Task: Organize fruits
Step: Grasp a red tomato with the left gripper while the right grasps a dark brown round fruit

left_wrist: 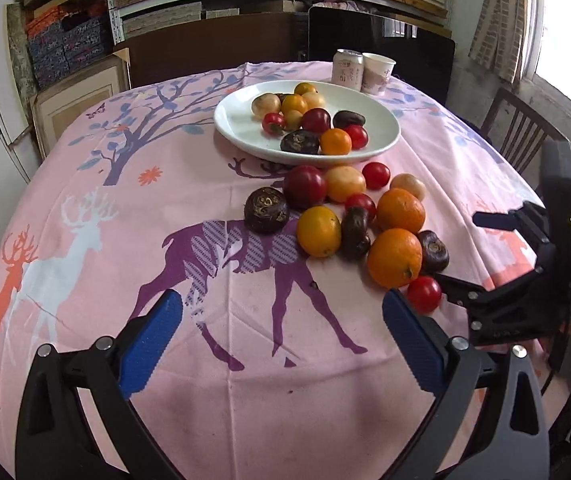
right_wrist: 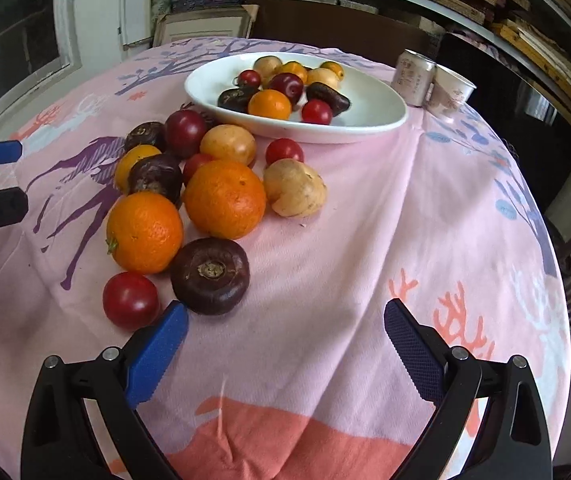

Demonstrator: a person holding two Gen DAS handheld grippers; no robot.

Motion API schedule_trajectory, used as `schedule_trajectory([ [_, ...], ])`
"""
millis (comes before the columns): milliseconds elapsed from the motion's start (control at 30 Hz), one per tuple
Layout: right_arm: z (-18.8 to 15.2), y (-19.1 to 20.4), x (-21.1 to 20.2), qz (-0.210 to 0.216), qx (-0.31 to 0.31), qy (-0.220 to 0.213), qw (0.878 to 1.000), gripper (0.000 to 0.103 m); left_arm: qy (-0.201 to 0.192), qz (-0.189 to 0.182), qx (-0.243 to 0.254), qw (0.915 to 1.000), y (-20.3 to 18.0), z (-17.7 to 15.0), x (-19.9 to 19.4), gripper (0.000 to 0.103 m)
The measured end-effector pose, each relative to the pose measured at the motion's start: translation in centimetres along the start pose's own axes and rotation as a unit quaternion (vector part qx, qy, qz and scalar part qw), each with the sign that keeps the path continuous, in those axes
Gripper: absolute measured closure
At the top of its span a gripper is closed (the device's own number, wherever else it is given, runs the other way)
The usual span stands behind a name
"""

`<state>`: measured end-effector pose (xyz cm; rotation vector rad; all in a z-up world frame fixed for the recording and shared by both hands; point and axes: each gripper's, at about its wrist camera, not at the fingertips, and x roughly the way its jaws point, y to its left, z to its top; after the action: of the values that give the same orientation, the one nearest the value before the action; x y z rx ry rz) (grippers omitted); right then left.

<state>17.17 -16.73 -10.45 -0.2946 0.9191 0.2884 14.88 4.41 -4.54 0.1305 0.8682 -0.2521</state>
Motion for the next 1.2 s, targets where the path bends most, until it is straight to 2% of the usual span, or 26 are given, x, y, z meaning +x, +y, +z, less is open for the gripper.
schedule_trajectory([
  [133, 1.2, -0.2, 0.8, 0.021, -0.008, -0.01, 1.0, 0.004, 0.014, -0.025, 0.031, 0.9991, -1.9, -1.7, 0.0, 0.005],
  [200, 1.5, -0.5, 1.3, 0.055, 0.002, -0.008, 0.998, 0.007, 0.026, -0.028, 0.05, 0.998, -2.8, -2.4, 0.5, 0.005],
  [233, 1.6, -0.4, 1.1, 0.066, 0.002, -0.015, 0.998, 0.021, 0.032, -0.03, 0.058, 0.9974, -3.1, -2.5, 0.9, 0.005],
  [267, 1.6, 0.0, 0.8, 0.073, -0.01, -0.02, 0.997, 0.04, 0.037, -0.03, 0.064, 0.9968, -3.4, -2.7, 1.3, 0.005],
  [300, 1.6, 0.7, 0.5, 0.078, -0.03, -0.026, 0.996, 0.053, 0.044, -0.028, 0.07, 0.9962, -3.7, -2.7, 1.7, 0.005],
  [333, 1.5, 1.5, 0.2, 0.061, -0.045, -0.029, 0.997, 0.061, 0.048, -0.024, 0.074, 0.9958, -3.9, -2.6, 2.1, 0.005],
  [400, 1.5, 2.3, -0.1, 0.037, -0.051, -0.03, 0.998, 0.061, 0.051, -0.019, 0.074, 0.9958, -4.3, -2.3, 2.7, 0.005],
  [467, 1.3, 1.7, -0.7, 0.043, -0.031, -0.027, 0.998, 0.061, 0.05, -0.01, 0.073, 0.996, -4.7, -2.0, 3.1, 0.005],
  [600, 0.1, -0.6, -3.4, 0.026, -0.002, -0.058, 0.998, 0.061, 0.049, -0.006, 0.095, 0.9942, -6.4, -1.4, 3.8, 0.005],
  [767, -2.5, -3.7, -5.2, -0.004, 0.043, -0.055, 0.998, 0.061, 0.038, -0.01, 0.135, 0.99, -8.8, -0.4, 5.5, 0.005],
  [833, -3.7, -4.5, -5.7, -0.006, 0.056, -0.048, 0.997, 0.061, 0.032, -0.02, 0.156, 0.987, -9.6, -0.3, 5.9, 0.023],
  [933, -5.1, -5.2, -6.1, -0.025, 0.056, -0.047, 0.997, 0.061, 0.033, -0.036, 0.161, 0.9857, -9.8, -0.2, 5.8, 0.036],
  [967, -5.6, -5.4, -6.2, -0.03, 0.056, -0.047, 0.997, 0.061, 0.034, -0.05, 0.16, 0.9853, -9.7, -0.3, 5.8, 0.044],
  [1000, -6.0, -5.7, -6.2, -0.028, 0.062, -0.046, 0.997, 0.061, 0.038, -0.067, 0.155, 0.9849, -9.4, -0.3, 5.7, 0.06],
  [1033, -6.3, -6.0, -6.2, -0.023, 0.072, -0.043, 0.996, 0.061, 0.047, -0.089, 0.147, 0.984, -9.2, -0.3, 5.6, 0.07],
  [1067, -6.5, -6.2, -6.2, -0.022, 0.077, -0.04, 0.996, 0.061, 0.055, -0.099, 0.138, 0.9839, -9.1, -0.3, 5.5, 0.075],
  [1200, -6.4, -6.1, -6.5, -0.031, 0.075, -0.045, 0.996, 0.061, 0.047, -0.082, 0.159, 0.9826, -9.2, -0.8, 4.8, 0.075],
])
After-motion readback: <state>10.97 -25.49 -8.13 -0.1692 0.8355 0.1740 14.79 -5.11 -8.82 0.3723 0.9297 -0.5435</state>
